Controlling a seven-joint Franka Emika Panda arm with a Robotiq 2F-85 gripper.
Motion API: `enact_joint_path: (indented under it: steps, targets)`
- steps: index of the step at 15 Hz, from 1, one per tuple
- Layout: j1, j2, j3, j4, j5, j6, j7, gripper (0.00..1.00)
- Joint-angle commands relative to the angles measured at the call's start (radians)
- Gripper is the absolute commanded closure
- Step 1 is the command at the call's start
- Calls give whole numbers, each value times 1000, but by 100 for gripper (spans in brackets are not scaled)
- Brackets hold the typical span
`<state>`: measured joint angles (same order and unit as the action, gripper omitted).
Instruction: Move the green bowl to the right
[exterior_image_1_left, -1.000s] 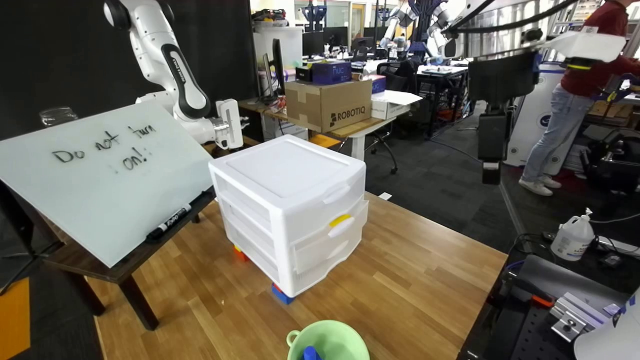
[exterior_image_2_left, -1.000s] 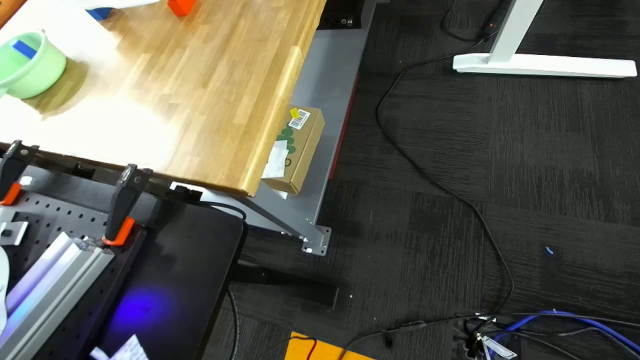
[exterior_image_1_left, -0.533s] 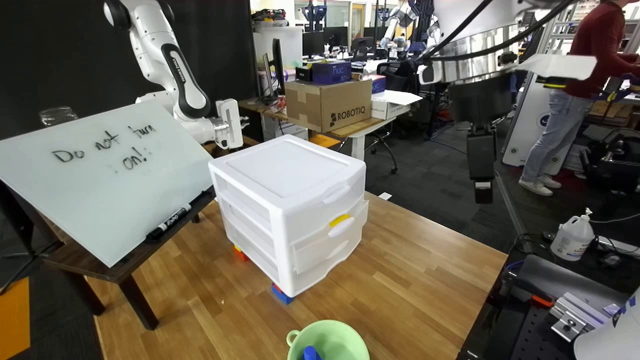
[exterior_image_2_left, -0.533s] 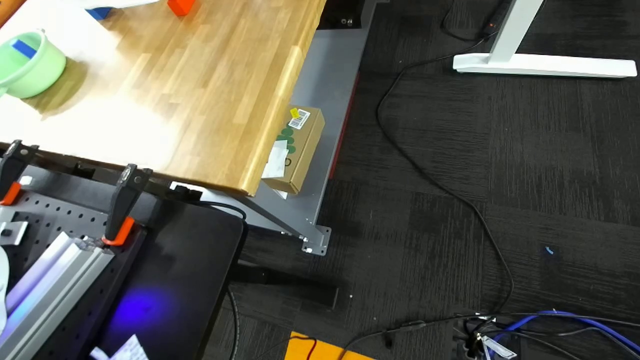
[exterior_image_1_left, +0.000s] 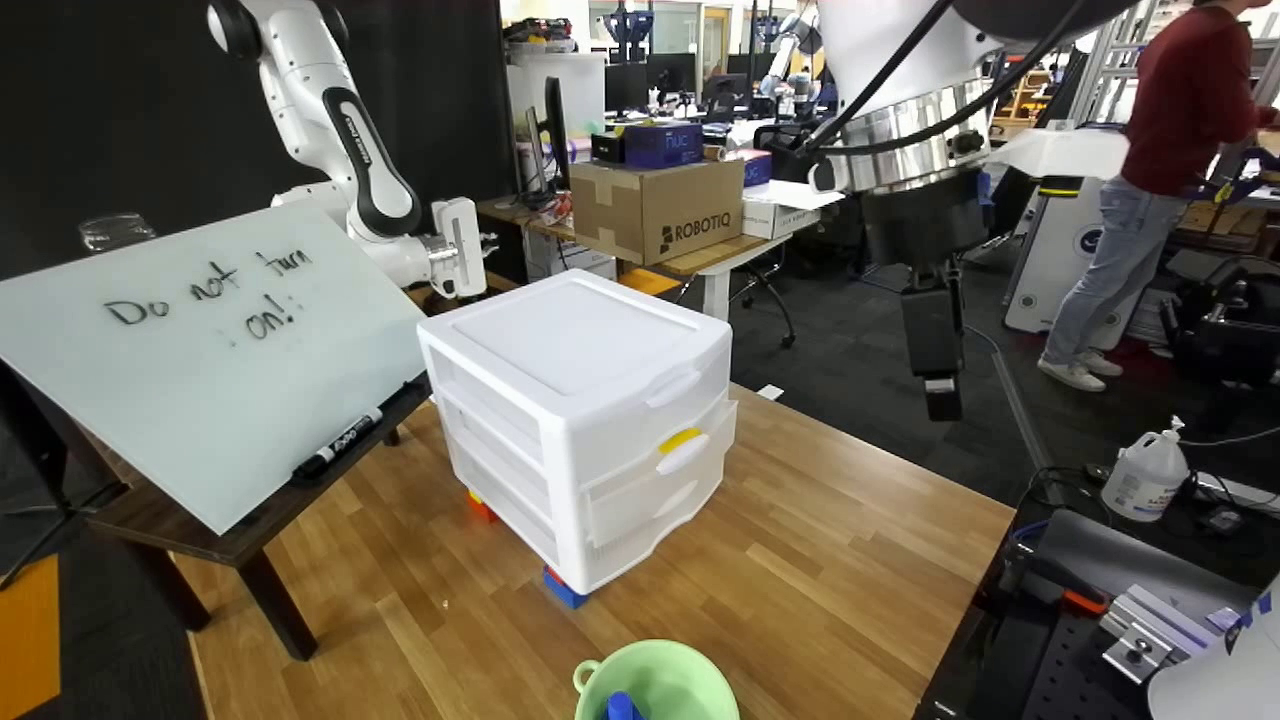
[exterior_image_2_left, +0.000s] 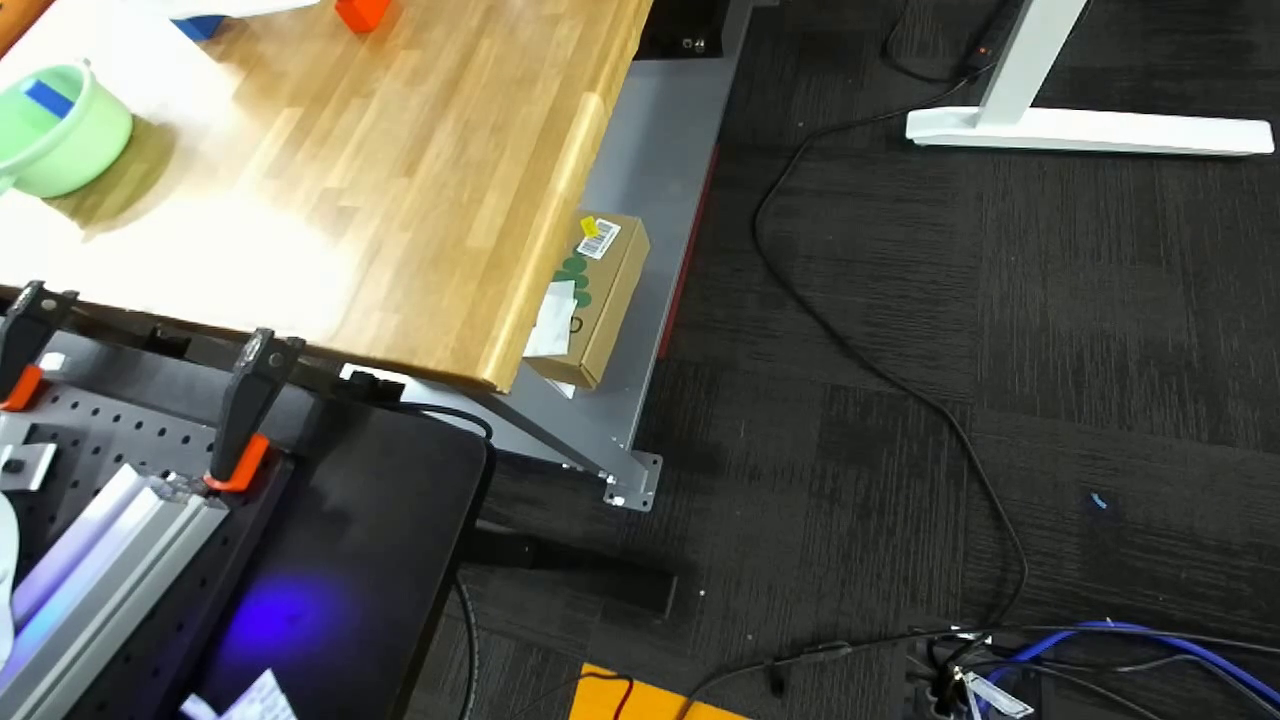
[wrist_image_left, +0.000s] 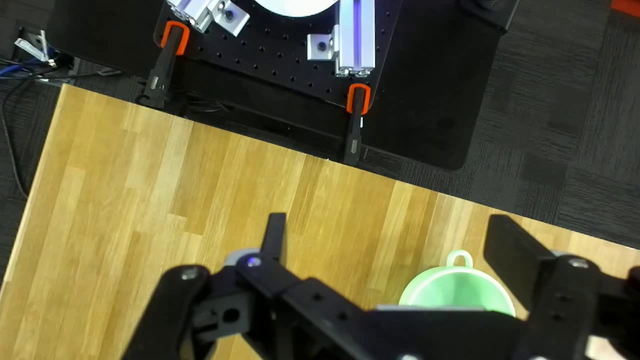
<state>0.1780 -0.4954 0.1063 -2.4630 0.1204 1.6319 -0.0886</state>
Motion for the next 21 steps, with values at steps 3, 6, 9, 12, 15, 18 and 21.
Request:
enact_joint_path:
  steps: [3,6,9,12,15,18,21]
  targets:
    - [-4,0,4,2,1,-3,-1,0]
    - [-19,-13,23,0,-11,89,76,0]
    - [-13,32,40,18,-11,209,119,0]
    - [-6,112,72,34,-23,286,157,0]
    - [10,234,110,62,-27,324,186,0]
    - [36,329,133,98,-7,347,174,0]
    - [43,330,130,85,-10,353,174,0]
